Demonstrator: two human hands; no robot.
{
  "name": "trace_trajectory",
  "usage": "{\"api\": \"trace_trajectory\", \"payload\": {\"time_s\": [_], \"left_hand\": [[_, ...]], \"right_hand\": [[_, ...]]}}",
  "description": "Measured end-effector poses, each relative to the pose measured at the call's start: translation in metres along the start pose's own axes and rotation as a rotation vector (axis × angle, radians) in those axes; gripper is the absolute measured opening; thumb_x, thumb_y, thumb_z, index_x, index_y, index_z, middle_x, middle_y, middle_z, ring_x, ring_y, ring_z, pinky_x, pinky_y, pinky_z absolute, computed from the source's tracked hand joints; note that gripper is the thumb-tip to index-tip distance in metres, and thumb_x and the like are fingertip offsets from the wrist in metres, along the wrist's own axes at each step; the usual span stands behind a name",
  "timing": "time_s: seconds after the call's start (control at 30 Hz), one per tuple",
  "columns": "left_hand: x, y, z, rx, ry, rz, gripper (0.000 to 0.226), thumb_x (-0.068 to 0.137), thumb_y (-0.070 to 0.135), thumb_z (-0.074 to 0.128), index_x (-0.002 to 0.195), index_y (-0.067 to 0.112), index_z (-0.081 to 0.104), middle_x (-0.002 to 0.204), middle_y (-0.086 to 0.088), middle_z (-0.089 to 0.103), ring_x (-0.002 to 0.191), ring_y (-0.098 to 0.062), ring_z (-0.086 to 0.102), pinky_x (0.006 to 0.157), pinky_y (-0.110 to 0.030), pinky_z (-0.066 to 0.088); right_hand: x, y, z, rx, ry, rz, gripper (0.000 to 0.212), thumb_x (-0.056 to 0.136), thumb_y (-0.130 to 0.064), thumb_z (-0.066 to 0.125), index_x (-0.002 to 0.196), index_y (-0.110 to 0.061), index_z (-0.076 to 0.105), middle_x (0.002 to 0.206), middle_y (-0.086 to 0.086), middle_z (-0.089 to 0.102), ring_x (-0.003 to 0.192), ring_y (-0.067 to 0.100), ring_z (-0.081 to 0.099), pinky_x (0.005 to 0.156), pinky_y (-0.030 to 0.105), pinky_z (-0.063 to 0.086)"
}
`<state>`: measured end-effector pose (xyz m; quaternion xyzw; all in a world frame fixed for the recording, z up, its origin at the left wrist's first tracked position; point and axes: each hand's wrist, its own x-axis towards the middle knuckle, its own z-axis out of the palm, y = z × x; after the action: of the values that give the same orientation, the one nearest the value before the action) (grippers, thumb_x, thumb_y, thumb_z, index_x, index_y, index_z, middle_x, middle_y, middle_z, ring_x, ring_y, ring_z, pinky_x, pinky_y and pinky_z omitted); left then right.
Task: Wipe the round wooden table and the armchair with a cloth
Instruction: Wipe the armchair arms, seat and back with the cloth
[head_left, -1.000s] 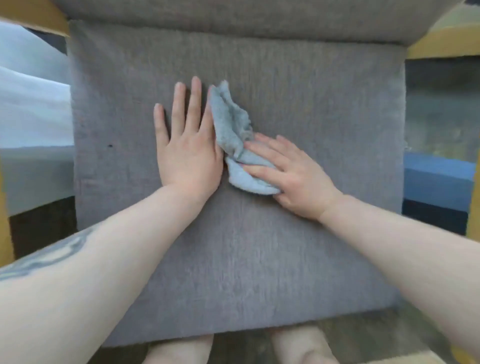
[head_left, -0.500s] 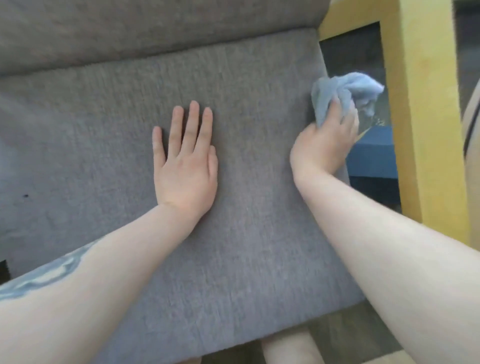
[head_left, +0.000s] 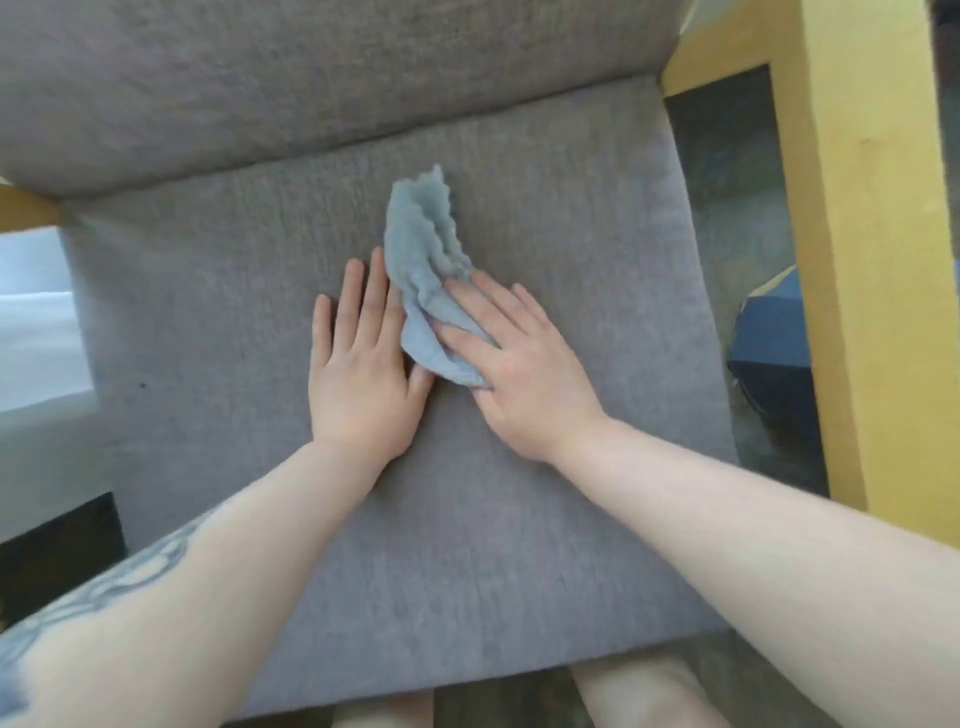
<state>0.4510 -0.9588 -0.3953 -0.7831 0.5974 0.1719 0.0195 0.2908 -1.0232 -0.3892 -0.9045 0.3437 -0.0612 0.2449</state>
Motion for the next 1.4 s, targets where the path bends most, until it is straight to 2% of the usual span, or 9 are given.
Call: {"api": "trace_trajectory", "payload": {"time_s": [0.2,0.37,0.53,0.7,0.87,1.03,1.2,1.33,1.4], "left_hand": [[-0.099,-0.056,0.007,0.045,-0.011,-0.085,0.058,0.099,0.036,0.02,0.154,0.018,0.011,0.16,0.001,0.009,0.148,-0.021,0.006,0.119,-0.04,0.003],[-0.147,-0.071,0.014,0.016,-0.04,-0.111,0.059,0.093,0.031,0.025,0.146,0.006,0.037,0.153,-0.014,0.033,0.144,-0.028,0.015,0.12,-0.036,0.001],[-0.197,-0.092,0.02,-0.006,-0.019,-0.139,0.056,0.101,0.037,0.017,0.154,0.02,0.01,0.16,0.003,0.006,0.149,-0.016,-0.001,0.121,-0.037,0.001],[-0.226,-0.097,0.028,-0.092,0.015,-0.177,0.057,0.099,0.033,0.023,0.153,0.016,0.014,0.16,0.001,0.011,0.148,-0.018,0.006,0.119,-0.041,0.007],[-0.228,-0.097,0.035,-0.046,-0.006,-0.172,0.058,0.099,0.034,0.018,0.153,0.017,0.006,0.16,0.0,0.002,0.148,-0.022,0.002,0.119,-0.041,0.0],[-0.228,-0.088,0.032,-0.04,0.0,-0.188,0.06,0.098,0.035,0.021,0.154,0.015,0.011,0.161,-0.006,0.008,0.148,-0.027,0.004,0.118,-0.047,0.004],[-0.207,-0.009,0.047,-0.056,0.032,-0.057,0.056,0.099,0.035,0.023,0.153,0.018,0.017,0.16,-0.003,0.016,0.148,-0.024,0.011,0.117,-0.047,0.007],[-0.199,0.034,0.055,0.002,-0.023,0.091,0.057,0.096,0.035,0.024,0.149,0.013,0.029,0.158,-0.005,0.025,0.147,-0.026,0.012,0.117,-0.049,0.007],[-0.199,0.039,0.056,0.052,-0.024,0.16,0.057,0.098,0.033,0.02,0.152,0.016,0.021,0.16,-0.003,0.019,0.148,-0.025,0.009,0.118,-0.048,0.006]], "right_hand": [[-0.026,-0.039,0.021,-0.021,0.285,0.585,0.05,0.083,-0.008,0.044,0.131,-0.012,0.056,0.147,0.015,0.041,0.137,0.035,0.033,0.112,0.05,0.027],[-0.077,-0.072,0.045,-0.024,-0.24,-0.424,0.052,0.075,-0.008,0.044,0.122,-0.016,0.064,0.144,0.012,0.046,0.136,0.03,0.04,0.112,0.043,0.023],[-0.077,-0.123,0.06,-0.047,0.14,0.548,0.057,0.078,-0.007,0.05,0.134,-0.015,0.05,0.152,0.012,0.034,0.142,0.032,0.026,0.116,0.047,0.019],[-0.156,-0.159,0.068,-0.097,-0.153,-0.028,0.063,0.075,-0.011,0.045,0.136,-0.029,0.042,0.153,0.001,0.034,0.143,0.024,0.027,0.115,0.045,0.018],[-0.093,-0.212,0.094,-0.075,0.179,0.768,0.056,0.084,-0.021,0.044,0.14,-0.023,0.046,0.156,0.005,0.027,0.145,0.029,0.017,0.117,0.048,0.011],[-0.167,-0.183,0.073,-0.1,-0.08,0.158,0.055,0.081,-0.019,0.047,0.136,-0.024,0.052,0.152,0.004,0.036,0.143,0.021,0.028,0.117,0.044,0.008],[-0.178,-0.123,0.055,-0.09,0.35,0.945,0.049,0.09,-0.017,0.044,0.138,-0.01,0.048,0.153,0.015,0.031,0.143,0.033,0.022,0.116,0.047,0.009],[-0.235,-0.116,0.045,-0.039,-0.023,0.221,0.057,0.079,-0.004,0.044,0.135,-0.015,0.051,0.151,0.013,0.036,0.14,0.028,0.031,0.115,0.043,0.015],[-0.252,-0.062,0.019,-0.106,0.064,0.37,0.059,0.075,0.007,0.046,0.131,-0.012,0.052,0.148,0.015,0.039,0.138,0.031,0.035,0.115,0.044,0.018]]}}
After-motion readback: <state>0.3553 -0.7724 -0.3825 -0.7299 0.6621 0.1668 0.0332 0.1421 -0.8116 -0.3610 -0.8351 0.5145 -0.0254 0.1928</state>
